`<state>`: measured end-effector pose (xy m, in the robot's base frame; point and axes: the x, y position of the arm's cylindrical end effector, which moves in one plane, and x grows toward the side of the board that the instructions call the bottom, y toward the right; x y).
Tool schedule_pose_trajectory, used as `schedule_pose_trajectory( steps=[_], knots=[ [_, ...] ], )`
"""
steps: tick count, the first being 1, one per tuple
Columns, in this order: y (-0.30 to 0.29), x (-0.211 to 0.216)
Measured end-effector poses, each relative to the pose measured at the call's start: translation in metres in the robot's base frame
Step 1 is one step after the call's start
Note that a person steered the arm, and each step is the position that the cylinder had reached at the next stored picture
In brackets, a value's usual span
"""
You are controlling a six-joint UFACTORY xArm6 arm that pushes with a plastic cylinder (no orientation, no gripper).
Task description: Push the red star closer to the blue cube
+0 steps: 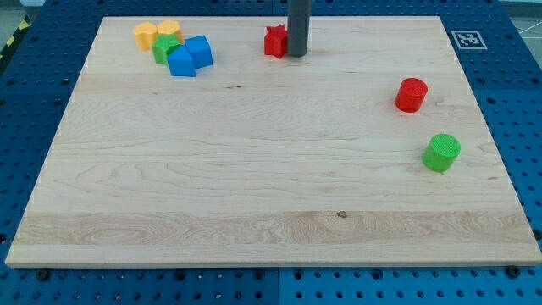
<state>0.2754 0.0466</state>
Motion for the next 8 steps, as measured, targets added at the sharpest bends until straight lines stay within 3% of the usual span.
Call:
schedule_pose_trajectory(
  steps=[5,8],
  knots=[
    [0.041,-0.007],
    [-0.076,-0.01]
  ],
)
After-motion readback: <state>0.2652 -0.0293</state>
